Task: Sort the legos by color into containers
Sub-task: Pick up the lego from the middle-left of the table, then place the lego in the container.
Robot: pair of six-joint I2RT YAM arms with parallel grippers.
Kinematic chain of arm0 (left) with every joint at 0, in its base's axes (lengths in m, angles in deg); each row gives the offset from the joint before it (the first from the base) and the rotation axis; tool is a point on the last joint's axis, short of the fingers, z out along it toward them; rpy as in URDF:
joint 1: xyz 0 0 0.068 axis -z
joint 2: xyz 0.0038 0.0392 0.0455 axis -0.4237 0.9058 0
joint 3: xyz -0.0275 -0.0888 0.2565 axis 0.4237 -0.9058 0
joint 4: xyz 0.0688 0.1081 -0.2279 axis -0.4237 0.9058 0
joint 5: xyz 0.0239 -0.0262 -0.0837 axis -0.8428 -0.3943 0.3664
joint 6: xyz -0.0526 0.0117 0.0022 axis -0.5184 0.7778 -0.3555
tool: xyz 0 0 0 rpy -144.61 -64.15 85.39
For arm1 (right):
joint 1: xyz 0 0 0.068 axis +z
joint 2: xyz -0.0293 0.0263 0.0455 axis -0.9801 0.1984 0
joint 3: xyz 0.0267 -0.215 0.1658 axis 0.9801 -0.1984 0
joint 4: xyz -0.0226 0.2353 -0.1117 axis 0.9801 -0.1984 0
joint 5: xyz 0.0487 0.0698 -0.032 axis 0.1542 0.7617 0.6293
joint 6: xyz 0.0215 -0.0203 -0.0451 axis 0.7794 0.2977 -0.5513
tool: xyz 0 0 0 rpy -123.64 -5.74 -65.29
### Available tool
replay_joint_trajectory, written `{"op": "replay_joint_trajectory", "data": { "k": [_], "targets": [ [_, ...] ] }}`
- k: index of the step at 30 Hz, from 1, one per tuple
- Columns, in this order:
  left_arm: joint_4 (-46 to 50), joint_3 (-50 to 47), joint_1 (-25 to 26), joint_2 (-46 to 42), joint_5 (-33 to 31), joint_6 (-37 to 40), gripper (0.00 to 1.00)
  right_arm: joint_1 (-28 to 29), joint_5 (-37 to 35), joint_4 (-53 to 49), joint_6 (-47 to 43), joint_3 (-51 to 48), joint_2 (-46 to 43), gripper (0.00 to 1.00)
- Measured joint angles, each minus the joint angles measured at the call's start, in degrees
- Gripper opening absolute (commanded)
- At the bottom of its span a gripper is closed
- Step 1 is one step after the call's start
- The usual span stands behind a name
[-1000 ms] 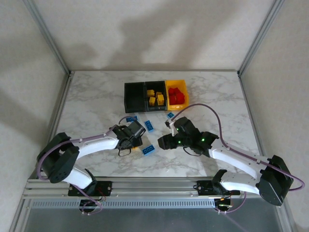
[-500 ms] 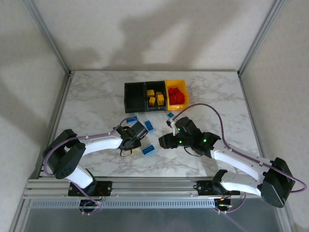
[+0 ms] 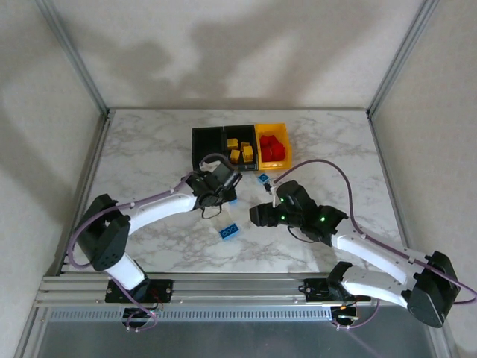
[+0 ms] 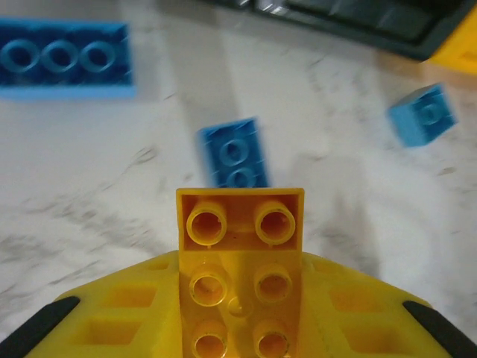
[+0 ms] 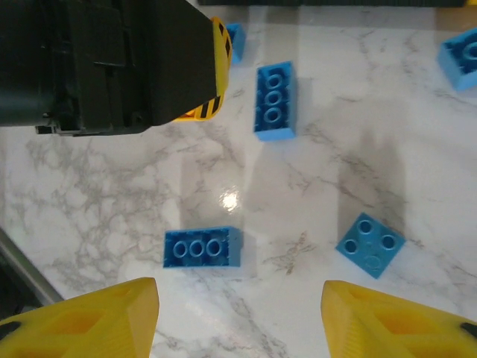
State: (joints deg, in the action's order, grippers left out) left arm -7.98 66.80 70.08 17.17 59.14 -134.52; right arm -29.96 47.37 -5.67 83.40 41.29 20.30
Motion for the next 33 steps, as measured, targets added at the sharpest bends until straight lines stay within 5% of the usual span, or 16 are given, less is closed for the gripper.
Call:
{"op": "replay_joint_trajectory", "data": {
  "k": [12,33],
  "targets": [
    [0.0,18.9,-2.3,12.2,0.2,3.2,0.32,-7.0,-3.0,0.2,2.7,0.5,-1.2,0.6],
    [2.4,50.2,-11.3,37.6,1.1,6.8,0.34,-7.4,-6.5,-3.3,4.8,1.2,-8.6,0.6]
  ]
}}
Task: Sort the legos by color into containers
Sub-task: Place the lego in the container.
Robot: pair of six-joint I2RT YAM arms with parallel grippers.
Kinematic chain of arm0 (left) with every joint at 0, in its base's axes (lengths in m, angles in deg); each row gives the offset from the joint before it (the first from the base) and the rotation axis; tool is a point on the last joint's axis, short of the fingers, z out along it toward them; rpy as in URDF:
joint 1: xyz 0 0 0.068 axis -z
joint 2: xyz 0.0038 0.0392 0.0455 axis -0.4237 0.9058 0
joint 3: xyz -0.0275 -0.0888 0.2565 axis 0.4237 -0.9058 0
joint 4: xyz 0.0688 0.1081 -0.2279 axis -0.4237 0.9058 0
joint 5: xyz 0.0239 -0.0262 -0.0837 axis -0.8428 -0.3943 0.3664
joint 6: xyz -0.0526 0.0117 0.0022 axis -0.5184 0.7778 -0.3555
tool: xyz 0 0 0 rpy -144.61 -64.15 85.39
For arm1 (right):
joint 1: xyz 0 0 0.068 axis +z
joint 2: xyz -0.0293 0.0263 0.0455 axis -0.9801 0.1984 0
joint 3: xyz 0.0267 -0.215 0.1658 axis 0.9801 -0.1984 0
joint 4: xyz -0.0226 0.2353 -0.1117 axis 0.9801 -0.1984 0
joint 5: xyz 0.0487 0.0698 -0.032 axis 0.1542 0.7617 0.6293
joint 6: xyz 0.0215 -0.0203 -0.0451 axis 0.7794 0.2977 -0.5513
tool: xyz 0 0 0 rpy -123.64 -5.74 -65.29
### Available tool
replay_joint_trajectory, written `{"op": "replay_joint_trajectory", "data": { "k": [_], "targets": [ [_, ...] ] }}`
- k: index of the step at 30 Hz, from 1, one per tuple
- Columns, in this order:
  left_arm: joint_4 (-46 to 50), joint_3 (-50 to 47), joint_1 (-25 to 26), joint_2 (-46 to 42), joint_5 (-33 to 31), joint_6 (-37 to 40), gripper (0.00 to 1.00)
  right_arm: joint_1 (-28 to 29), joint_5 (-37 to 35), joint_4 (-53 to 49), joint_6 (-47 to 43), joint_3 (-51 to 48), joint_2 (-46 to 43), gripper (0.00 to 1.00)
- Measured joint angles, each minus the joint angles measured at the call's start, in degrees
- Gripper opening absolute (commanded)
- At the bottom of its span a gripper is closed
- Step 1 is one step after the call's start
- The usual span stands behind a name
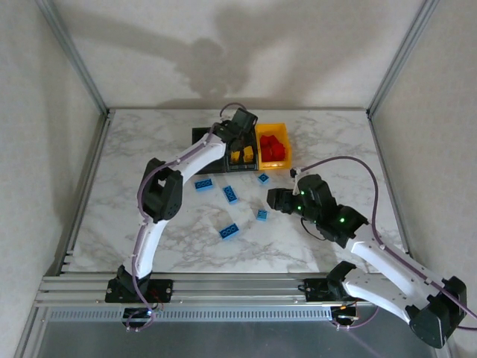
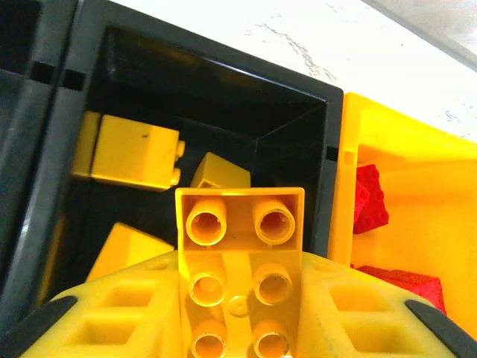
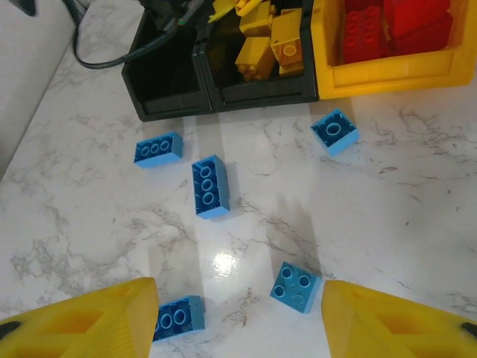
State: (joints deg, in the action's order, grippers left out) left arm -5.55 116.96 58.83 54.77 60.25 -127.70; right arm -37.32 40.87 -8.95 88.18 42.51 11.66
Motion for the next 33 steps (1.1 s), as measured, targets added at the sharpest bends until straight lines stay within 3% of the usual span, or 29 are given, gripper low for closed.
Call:
{"op": "replay_joint_trajectory", "data": {
  "k": [8,16,25,30,33],
  "targets": [
    [1.7,5.0,-0.6,4.8,-0.1,0.2,0.36,0.0,-1.0,-1.5,0.1,0.0,-1.7,0.6],
    [2.5,5.6,-1.7,5.6,0.0,0.6,0.53,0.0,-1.0,-2.3,0.5,0.0,-2.3,0.6],
    [2.8,5.9,-1.6,5.4,0.0,1.0,0.56,0.0,-1.0,-2.4,0.5,0.0,-2.7,0.6],
    [2.7,1.8,-0.7,0.2,0.2,1.9,0.56,0.0,-1.0,-2.2,0.5,0.0,-2.3,0.6],
    [1.8,-5.3,0.4,-7.8,0.2,2.4,0.58,0.0,-0.8,-2.1,0.5,0.0,-1.5,0.6]
  ]
}}
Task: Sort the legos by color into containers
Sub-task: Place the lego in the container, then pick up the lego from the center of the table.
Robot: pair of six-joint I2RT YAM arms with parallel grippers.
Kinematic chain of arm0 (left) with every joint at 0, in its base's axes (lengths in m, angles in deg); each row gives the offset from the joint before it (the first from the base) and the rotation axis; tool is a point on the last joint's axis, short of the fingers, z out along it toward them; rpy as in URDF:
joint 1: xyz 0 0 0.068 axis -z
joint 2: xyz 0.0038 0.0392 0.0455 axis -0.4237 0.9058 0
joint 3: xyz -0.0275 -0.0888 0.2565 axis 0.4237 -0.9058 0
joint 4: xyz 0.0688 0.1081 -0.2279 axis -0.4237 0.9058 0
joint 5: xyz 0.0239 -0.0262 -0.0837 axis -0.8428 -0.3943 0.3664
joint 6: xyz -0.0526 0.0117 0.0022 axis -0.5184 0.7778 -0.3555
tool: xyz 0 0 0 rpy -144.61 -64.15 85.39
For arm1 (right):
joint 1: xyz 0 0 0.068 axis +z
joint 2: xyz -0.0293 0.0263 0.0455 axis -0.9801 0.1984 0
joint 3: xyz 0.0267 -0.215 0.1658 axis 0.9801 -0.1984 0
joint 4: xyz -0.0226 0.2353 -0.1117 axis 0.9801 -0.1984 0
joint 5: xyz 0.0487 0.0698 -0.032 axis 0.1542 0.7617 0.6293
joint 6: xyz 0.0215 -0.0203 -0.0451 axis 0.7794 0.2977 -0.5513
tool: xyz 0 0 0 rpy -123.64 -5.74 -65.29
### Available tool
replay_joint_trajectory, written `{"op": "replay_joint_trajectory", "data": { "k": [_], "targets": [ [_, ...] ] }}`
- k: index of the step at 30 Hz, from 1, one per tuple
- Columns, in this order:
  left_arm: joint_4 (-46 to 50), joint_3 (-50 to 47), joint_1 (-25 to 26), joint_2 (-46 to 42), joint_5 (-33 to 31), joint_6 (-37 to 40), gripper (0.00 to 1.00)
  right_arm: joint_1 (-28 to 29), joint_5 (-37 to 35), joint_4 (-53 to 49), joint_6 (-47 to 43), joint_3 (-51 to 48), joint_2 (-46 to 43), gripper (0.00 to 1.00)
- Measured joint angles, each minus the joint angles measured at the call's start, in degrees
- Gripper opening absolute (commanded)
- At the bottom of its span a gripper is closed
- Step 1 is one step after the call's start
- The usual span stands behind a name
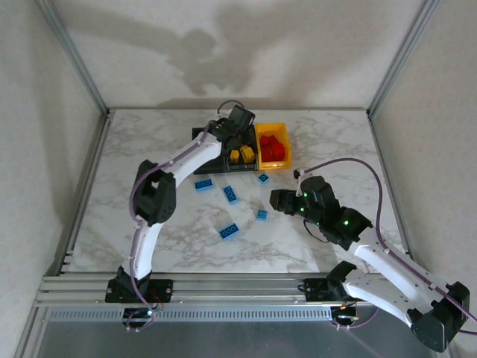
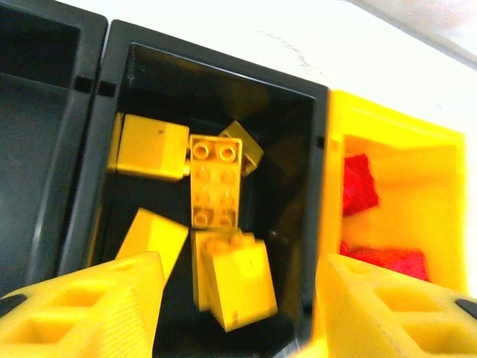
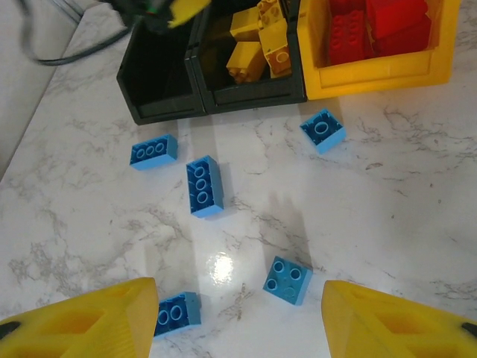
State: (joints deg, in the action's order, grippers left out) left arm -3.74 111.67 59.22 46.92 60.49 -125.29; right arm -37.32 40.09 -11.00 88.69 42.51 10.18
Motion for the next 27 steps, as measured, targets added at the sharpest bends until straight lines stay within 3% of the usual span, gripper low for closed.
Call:
{"op": "replay_joint_trajectory", "data": {
  "k": [8,21,27],
  "targets": [
    [-3.8,-21.5,0.9,-21.9,-0.3,1.0,0.61,0.0,1.1,2.2,0.0,0.0,2.4,0.6],
    [-3.8,-44.7,0.9,-34.4,-3.8,3.4,0.71,0.4,9.2,9.9,-0.9,-0.2,6.7,0.66],
    [-6.0,-52.0,0.6,-36.9,-5.7,4.9,0.78,5.2,11.0,15.0,-2.2,-0.2,11.3,0.66]
  ]
}}
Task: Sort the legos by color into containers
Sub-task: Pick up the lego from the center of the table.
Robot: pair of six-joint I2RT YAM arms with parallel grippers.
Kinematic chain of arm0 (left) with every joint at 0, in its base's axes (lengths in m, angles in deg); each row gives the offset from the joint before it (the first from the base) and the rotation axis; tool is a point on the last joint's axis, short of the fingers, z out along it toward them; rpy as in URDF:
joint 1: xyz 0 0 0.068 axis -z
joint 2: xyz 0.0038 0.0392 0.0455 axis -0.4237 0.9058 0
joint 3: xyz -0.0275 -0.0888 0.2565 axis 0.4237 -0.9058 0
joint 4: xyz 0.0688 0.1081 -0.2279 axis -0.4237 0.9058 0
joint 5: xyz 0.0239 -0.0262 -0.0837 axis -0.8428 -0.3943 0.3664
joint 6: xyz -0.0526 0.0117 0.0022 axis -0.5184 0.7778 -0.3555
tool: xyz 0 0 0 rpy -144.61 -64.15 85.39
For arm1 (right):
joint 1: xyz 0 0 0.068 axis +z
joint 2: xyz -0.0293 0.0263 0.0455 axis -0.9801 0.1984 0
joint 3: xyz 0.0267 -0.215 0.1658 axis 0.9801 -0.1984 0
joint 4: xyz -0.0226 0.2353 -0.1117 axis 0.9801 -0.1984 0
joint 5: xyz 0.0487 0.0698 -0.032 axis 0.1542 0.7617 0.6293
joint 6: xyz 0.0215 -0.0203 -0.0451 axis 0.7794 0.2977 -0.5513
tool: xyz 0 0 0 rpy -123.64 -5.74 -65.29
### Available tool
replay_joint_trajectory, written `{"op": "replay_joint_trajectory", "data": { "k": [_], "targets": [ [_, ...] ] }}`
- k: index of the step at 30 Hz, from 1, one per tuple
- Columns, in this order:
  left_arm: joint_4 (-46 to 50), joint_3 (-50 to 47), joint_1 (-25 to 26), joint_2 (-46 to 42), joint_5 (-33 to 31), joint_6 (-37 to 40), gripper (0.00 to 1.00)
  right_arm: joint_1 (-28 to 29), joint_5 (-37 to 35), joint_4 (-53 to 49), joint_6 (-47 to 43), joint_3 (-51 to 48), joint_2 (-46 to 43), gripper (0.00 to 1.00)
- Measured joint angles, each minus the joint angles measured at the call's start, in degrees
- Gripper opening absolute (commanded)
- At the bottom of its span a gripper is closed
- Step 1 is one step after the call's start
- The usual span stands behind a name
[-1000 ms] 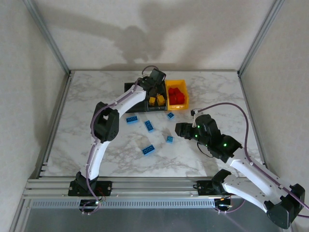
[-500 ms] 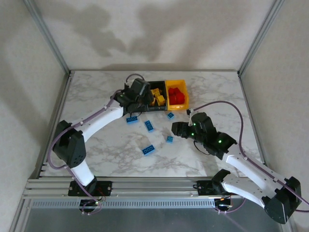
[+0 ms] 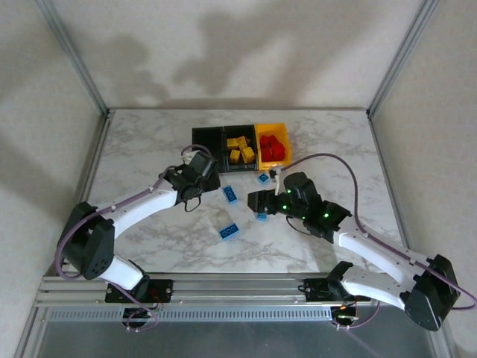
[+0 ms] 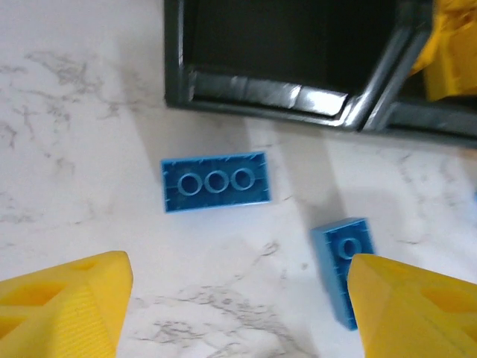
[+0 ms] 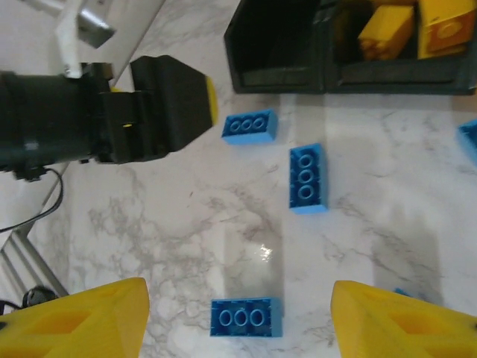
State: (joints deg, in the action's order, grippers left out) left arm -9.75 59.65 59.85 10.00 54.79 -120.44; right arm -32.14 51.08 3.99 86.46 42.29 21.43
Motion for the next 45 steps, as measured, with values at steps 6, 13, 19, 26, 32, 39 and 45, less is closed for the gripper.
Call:
{"op": "replay_joint_trajectory", "data": {
  "k": [6,13,19,26,32,39,45],
  "targets": [
    [-2.9,-2.1,-0.7,3.0,-0.9,0.8,0.87,1.6,-0.2,0.9,-0.2,0.0,2.5,0.65],
    [-7.4,-2.2,-1.2,8.9,-1.0,1.4,0.91,1.6,-0.9,1.0,-0.2,0.0,1.4,0.65],
    [-8.8,-1.1,-1.9,13.6,-1.0,1.9,0.92,1.6,-2.2,0.0,-0.2,0.0,-0.6,0.65],
    [-11.2,-0.7,-3.7,16.5,-1.0,1.9,0.89,1.6,-3.2,-0.9,-0.2,0.0,-1.0,0.65],
    [-12.5,0.6,-3.8,17.8,-0.8,1.9,0.82,1.6,-3.7,-1.5,-0.4,0.0,-1.1,0.64],
    [-12.9,1.8,-3.8,18.5,-0.6,2.1,0.65,1.6,-4.6,-2.5,-0.4,0.0,-1.9,0.64],
    [-12.7,1.7,-3.8,18.2,-0.3,2.1,0.6,1.6,-5.2,-3.1,-0.6,0.0,-2.0,0.64]
  ]
}}
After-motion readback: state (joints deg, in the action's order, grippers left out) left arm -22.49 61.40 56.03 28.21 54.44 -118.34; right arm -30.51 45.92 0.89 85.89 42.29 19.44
